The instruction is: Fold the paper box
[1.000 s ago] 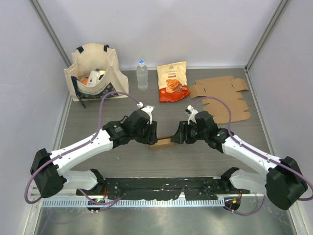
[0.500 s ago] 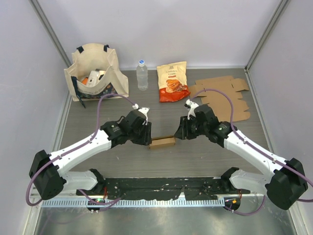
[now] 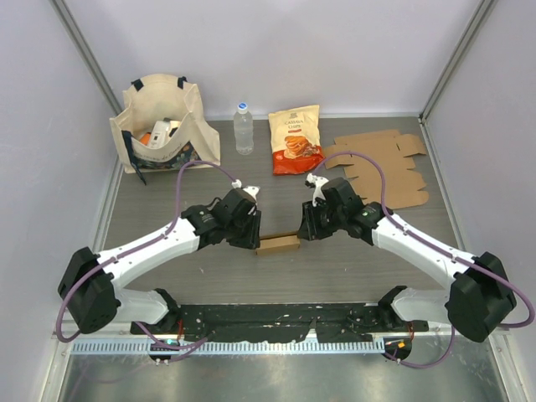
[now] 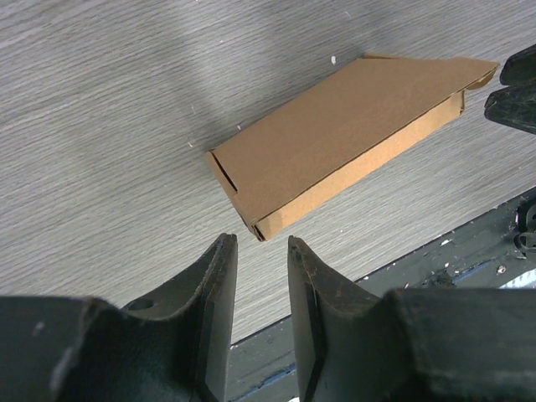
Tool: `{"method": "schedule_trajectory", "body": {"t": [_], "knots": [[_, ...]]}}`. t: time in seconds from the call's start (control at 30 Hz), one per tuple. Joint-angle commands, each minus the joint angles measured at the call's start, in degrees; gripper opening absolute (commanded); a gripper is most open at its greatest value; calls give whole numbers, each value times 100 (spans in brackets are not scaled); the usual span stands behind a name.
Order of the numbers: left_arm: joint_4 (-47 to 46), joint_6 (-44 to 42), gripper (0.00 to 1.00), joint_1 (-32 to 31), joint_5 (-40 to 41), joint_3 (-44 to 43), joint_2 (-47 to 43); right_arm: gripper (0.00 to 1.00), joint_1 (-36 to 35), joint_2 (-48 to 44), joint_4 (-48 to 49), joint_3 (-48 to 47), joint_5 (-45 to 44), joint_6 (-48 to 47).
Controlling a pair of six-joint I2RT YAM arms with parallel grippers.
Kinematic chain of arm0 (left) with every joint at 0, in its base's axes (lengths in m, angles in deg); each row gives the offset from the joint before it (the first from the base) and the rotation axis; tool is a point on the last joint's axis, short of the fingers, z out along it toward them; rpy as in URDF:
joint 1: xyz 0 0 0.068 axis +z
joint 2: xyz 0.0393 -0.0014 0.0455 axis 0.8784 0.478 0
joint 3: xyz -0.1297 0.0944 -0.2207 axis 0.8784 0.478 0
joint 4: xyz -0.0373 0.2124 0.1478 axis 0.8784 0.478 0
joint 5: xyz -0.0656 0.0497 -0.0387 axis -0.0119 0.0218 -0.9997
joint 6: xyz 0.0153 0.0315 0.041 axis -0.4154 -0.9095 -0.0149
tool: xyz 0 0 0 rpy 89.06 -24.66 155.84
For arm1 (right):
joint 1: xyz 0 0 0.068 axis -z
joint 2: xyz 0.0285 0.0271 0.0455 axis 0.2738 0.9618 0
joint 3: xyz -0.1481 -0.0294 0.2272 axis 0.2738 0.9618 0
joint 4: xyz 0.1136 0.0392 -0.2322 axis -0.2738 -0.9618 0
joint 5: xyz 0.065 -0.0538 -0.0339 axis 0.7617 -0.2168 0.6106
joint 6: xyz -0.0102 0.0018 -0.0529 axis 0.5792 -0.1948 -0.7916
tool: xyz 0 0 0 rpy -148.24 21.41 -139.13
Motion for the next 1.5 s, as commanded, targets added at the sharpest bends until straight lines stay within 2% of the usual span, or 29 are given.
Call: {"method": "schedule_trajectory", "body": {"t": [0.0, 0.6, 0.67, 0.7, 0.87, 0.97, 1.1, 1.13, 1.2, 1.27, 1.33, 1.47], "knots": [[-170, -81, 34, 13, 39, -247, 40, 32, -42, 78, 258, -281, 61, -155], [-293, -160, 24, 13, -5, -388, 269, 25, -113, 289, 232, -447, -61, -260], [-293, -169, 27, 13, -14, -414, 286, 25, -113, 298, 215, -483, -97, -278], [-275, -169, 31, 13, -14, -440, 286, 25, -121, 298, 215, -491, -105, -287], [-231, -195, 33, 13, 12, -484, 234, 20, -130, 377, 188, -527, -132, -296], [-170, -222, 31, 13, 30, -493, 234, 20, -130, 403, 153, -518, -141, -305], [-196, -222, 25, 13, 30, -440, 234, 20, -139, 324, 118, -509, -219, -296], [-196, -222, 25, 13, 30, -432, 251, 21, -148, 307, 127, -500, -263, -279], [-205, -222, 27, 13, 12, -432, 251, 34, -130, 245, 13, -509, -385, -209], [-205, -222, 27, 13, 12, -405, 234, 42, -130, 140, -119, -492, -474, -60], [-213, -231, 31, 13, 21, -396, 216, 50, -139, -27, -259, -457, -588, 90], [-152, -248, 42, 22, -14, -291, 50, 59, -130, -457, -313, -141, -651, 485]]}}
